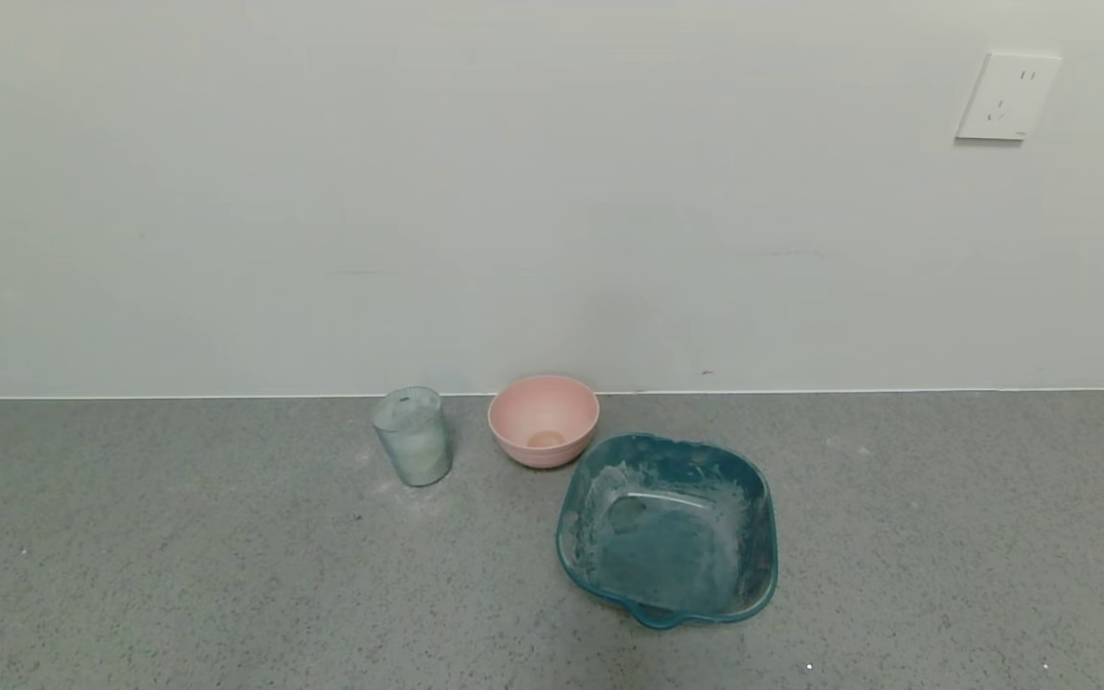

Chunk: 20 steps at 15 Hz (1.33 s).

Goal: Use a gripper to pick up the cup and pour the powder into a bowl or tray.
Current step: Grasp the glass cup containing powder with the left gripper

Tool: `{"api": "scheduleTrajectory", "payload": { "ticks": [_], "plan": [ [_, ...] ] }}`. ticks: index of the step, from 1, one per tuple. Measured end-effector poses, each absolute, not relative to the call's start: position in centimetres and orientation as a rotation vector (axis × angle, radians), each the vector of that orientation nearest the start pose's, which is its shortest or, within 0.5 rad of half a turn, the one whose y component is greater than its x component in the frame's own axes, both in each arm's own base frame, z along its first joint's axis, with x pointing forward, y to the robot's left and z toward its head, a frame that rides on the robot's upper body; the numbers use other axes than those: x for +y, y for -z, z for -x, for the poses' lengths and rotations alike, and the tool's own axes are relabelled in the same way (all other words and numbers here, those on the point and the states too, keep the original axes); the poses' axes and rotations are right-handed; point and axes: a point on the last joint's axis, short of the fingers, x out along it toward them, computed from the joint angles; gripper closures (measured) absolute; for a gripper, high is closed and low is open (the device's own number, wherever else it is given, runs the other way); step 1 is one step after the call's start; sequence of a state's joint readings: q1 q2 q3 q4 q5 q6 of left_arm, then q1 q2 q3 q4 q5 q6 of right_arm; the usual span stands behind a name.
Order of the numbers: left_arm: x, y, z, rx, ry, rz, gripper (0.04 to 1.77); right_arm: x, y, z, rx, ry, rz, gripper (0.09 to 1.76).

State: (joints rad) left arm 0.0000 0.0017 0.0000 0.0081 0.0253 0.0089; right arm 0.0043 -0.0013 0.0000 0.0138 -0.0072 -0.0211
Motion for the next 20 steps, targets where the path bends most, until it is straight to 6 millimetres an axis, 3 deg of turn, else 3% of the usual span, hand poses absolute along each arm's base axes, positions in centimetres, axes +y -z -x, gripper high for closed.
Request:
{"api": "scheduleTrajectory", "payload": {
  "ticks": [6,12,15,20],
  "plan": [
    [0.0,-8.6,2.6,-0.011,-0.005,-0.017,0.09,0.0,-7.4,2.3,0.013,0.003,0.021,0.14],
    [0.0,-14.0,2.5,-0.027,-0.005,-0.018,0.09,0.0,-7.4,2.3,0.012,0.003,0.021,0.14],
    [0.0,-17.8,0.9,0.008,0.002,-0.018,0.09,0.0,-7.4,2.3,0.012,0.003,0.021,0.14],
    [-0.2,-22.4,-4.2,0.111,0.045,-0.022,0.09,0.0,-7.4,2.3,0.012,0.003,0.021,0.14]
  ]
}}
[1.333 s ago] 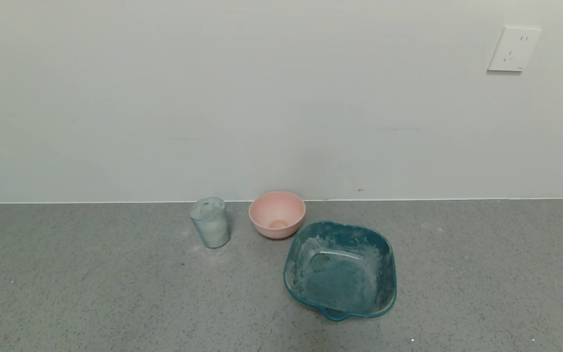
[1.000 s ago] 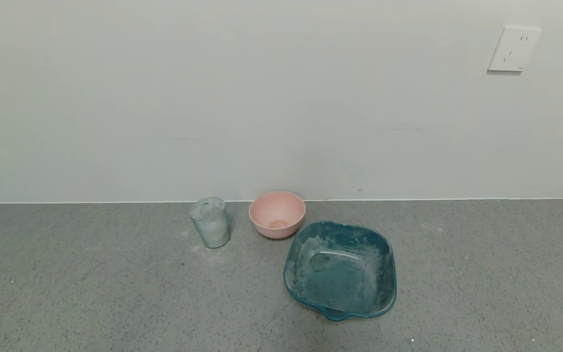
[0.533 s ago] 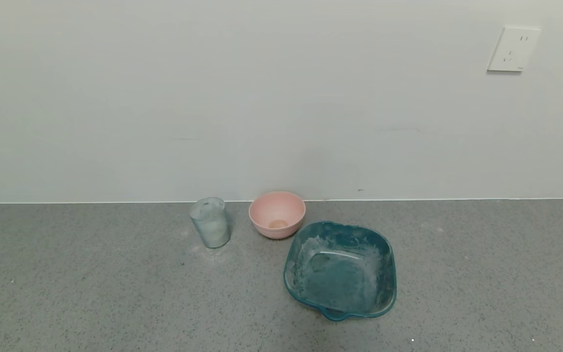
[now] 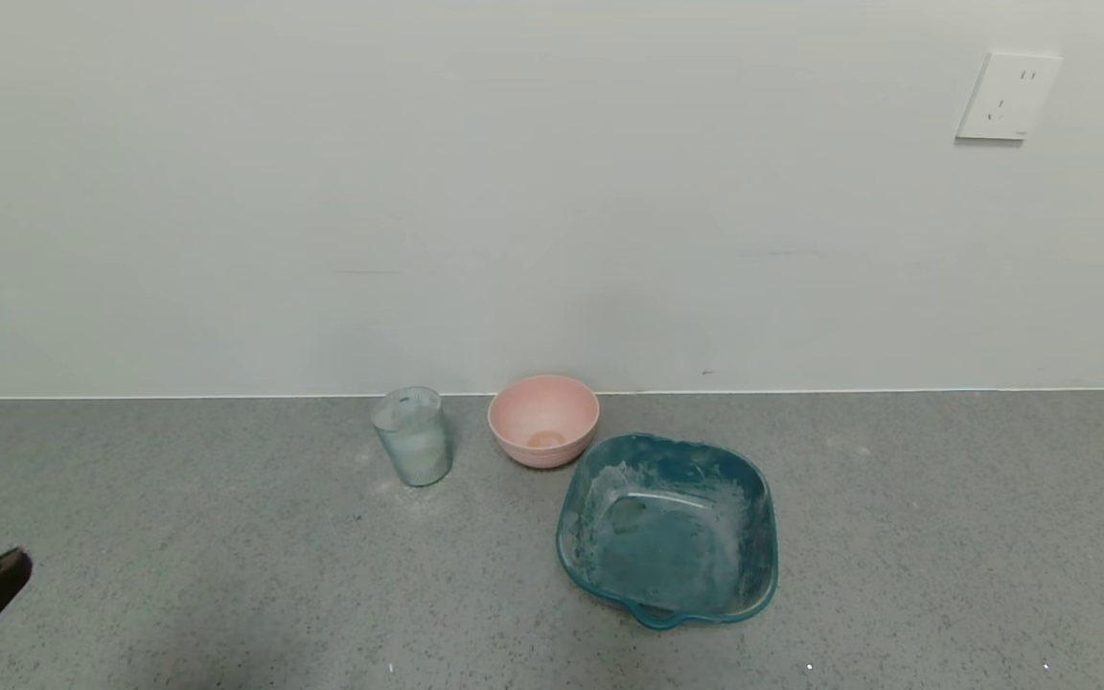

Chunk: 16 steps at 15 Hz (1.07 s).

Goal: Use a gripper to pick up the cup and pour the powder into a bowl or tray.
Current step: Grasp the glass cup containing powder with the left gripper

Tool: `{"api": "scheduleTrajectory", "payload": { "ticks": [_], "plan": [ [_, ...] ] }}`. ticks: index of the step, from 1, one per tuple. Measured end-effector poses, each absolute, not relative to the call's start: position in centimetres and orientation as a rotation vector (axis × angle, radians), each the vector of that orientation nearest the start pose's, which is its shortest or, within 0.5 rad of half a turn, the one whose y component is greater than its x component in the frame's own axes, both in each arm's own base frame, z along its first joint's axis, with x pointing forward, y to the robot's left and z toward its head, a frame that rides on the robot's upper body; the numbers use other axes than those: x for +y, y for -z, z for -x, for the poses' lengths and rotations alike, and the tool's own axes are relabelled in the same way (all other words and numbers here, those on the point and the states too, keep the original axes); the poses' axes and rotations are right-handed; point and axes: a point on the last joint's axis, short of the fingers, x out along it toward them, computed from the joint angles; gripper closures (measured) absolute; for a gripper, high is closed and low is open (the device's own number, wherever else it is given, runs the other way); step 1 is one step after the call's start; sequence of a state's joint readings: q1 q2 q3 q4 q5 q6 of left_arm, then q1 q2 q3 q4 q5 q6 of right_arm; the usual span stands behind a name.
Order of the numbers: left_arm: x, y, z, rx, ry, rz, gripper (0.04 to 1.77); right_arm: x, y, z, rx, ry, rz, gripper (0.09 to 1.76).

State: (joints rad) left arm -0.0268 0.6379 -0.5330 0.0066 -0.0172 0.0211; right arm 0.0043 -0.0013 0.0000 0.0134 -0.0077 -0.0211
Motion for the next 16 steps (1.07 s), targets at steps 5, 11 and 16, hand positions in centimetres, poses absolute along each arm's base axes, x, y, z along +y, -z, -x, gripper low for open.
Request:
{"api": "scheduleTrajectory", "payload": {
  "ticks": [5,11,16],
  "plan": [
    [-0.6,-24.0,-10.8,0.271,0.126,-0.016,0.09,0.0,-7.4,2.3,0.013,0.003,0.021,0.14],
    [-0.9,-21.0,-17.9,0.491,0.175,-0.006,0.09,0.0,-7.4,2.3,0.012,0.003,0.022,0.14],
    [-1.6,-17.1,-22.6,0.611,0.196,-0.013,0.09,0.0,-7.4,2.3,0.012,0.003,0.021,0.14]
  ]
}}
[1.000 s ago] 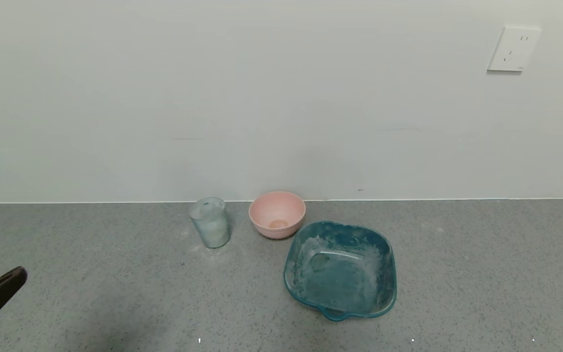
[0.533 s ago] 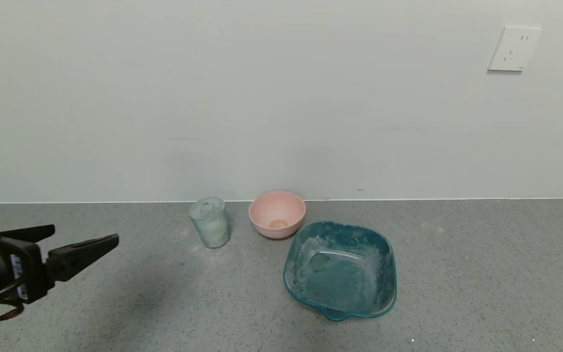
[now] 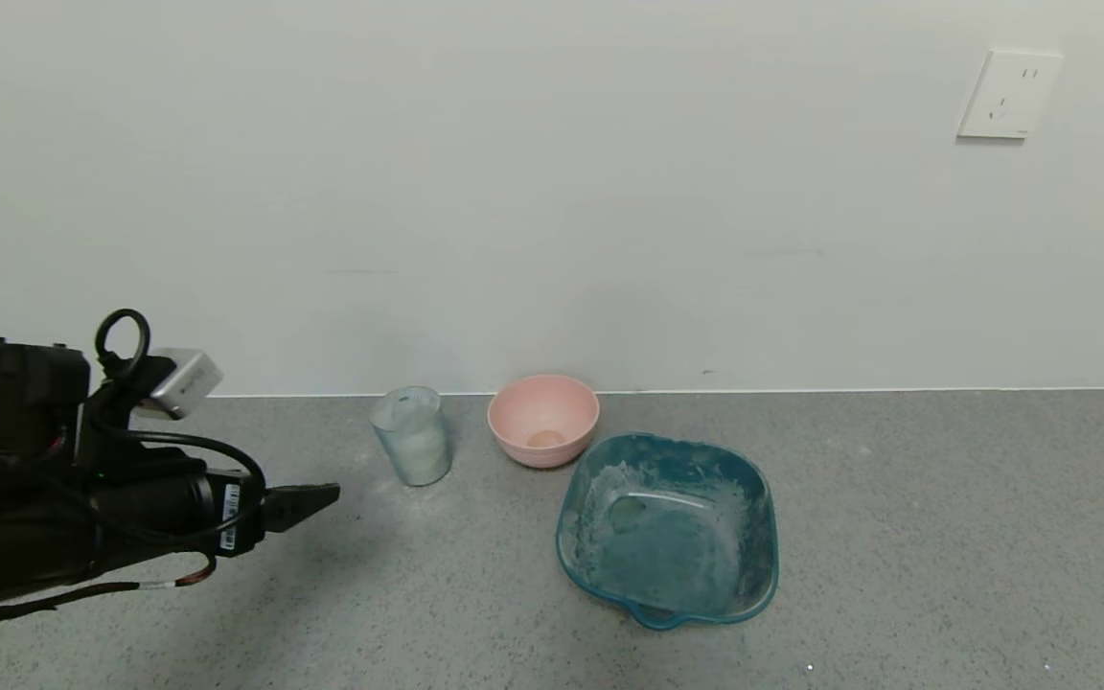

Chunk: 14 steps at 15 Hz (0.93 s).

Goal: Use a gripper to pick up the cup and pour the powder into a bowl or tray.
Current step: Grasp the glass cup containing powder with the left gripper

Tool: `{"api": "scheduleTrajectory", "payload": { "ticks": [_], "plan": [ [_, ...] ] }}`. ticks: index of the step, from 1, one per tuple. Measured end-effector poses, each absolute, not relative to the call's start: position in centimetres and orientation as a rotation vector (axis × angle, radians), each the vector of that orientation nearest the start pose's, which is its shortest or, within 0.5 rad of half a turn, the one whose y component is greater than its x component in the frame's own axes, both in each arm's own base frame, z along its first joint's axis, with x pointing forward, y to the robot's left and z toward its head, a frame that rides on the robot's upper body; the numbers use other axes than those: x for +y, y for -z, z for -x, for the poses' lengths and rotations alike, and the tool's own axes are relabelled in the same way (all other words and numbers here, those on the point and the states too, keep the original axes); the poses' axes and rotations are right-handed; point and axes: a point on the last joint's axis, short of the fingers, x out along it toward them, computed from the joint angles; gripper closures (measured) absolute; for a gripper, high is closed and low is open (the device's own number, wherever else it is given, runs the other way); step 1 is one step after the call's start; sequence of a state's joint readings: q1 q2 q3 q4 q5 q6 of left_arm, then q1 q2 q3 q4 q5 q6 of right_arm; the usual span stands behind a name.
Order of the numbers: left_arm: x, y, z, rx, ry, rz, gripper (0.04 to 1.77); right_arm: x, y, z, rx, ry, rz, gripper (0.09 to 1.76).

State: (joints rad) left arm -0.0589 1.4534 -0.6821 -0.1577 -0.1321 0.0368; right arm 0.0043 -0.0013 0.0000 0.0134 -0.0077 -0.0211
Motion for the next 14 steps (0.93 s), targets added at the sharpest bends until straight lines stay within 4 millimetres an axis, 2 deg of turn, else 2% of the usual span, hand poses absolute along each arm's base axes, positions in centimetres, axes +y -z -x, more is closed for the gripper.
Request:
{"api": "scheduleTrajectory", "payload": {
  "ticks": [5,9,14],
  "plan": [
    [-2.5,-14.1,-26.3,0.638,0.226,-0.045,0.09,0.0,-7.4,2.3,0.012,0.003,0.021,0.14],
    [-3.1,-11.3,-28.6,0.671,0.237,-0.049,0.09,0.0,-7.4,2.3,0.012,0.003,0.021,0.14],
    [-3.4,-8.8,-31.0,0.611,0.244,-0.048,0.09,0.0,-7.4,2.3,0.012,0.003,0.021,0.14]
  ]
}}
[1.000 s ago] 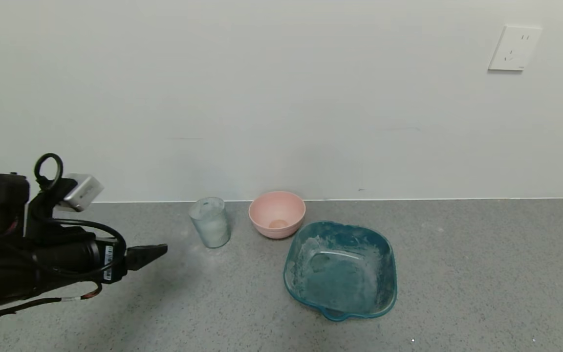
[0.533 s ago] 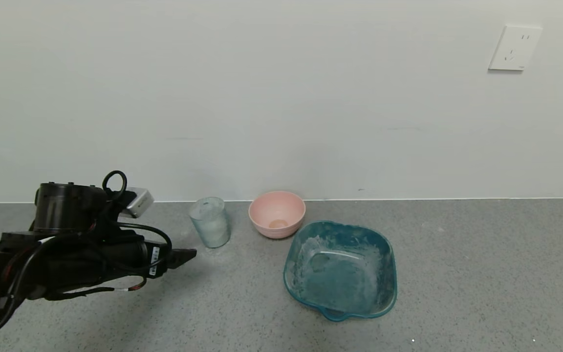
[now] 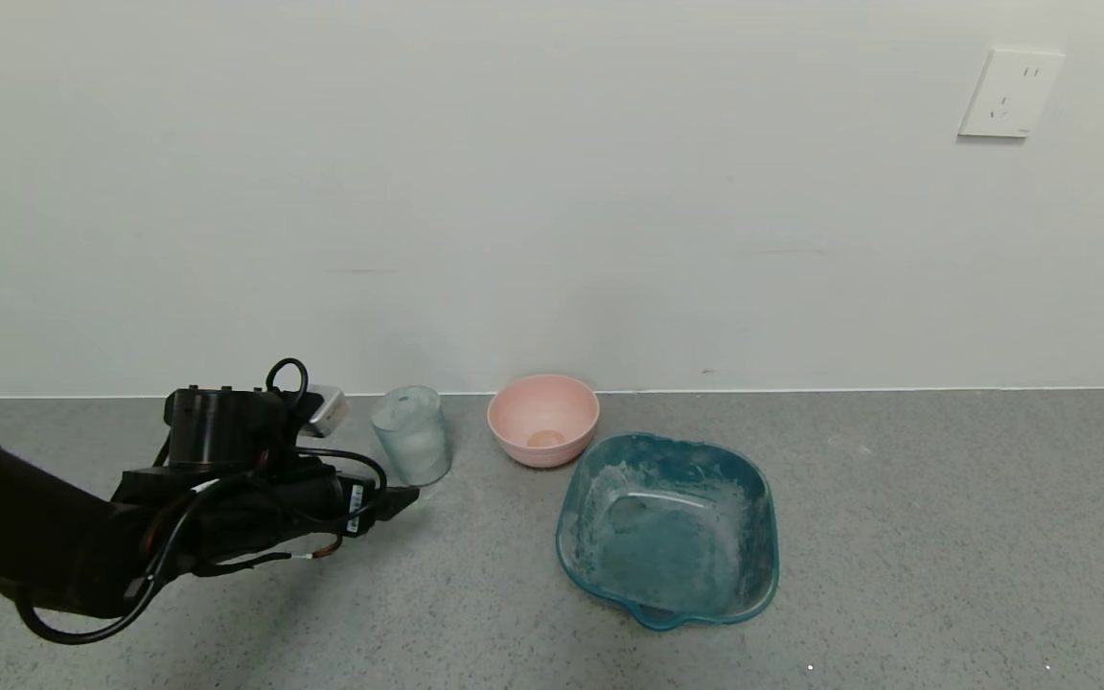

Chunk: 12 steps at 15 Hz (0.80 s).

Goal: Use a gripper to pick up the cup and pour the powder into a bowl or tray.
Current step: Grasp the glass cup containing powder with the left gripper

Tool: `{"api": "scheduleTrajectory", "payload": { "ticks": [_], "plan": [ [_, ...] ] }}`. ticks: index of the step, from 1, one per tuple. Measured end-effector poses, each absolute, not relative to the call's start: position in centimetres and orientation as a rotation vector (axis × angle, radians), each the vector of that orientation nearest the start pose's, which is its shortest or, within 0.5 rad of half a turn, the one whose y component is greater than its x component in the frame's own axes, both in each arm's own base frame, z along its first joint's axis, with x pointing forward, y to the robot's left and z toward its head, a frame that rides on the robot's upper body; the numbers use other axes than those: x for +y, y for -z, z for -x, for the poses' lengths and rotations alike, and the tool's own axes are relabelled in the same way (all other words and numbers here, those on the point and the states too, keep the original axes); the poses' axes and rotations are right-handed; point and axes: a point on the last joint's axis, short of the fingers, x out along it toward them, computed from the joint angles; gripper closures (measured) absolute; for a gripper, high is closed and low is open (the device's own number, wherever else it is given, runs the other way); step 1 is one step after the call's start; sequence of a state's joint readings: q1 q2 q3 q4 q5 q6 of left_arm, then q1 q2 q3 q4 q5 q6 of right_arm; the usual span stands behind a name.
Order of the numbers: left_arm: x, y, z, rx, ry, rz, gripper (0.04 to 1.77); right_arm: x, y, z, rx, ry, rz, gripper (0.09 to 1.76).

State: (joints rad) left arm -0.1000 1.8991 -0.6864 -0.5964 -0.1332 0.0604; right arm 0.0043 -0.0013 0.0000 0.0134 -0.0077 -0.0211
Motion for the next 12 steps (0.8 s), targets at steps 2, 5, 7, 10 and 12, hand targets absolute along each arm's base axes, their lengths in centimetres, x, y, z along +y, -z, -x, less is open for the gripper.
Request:
{"api": "scheduleTrajectory", "payload": {
  "ticks": [2,5,7,10,12],
  "plan": [
    [-3.5,-7.9,-31.7,0.594,0.244,-0.044,0.09,0.0,-7.4,2.3,0.012,0.003,0.021,0.14],
    [-3.6,-6.8,-32.7,0.548,0.242,-0.036,0.09,0.0,-7.4,2.3,0.012,0.003,0.021,0.14],
    [-3.7,-6.2,-33.2,0.533,0.239,-0.035,0.09,0.0,-7.4,2.3,0.012,0.003,0.021,0.14],
    [-3.8,-5.6,-33.9,0.492,0.237,-0.036,0.09,0.0,-7.4,2.3,0.012,0.003,0.021,0.14],
    [-3.8,-5.4,-34.4,0.442,0.233,-0.037,0.09,0.0,-7.4,2.3,0.013,0.003,0.021,0.14]
  ]
}}
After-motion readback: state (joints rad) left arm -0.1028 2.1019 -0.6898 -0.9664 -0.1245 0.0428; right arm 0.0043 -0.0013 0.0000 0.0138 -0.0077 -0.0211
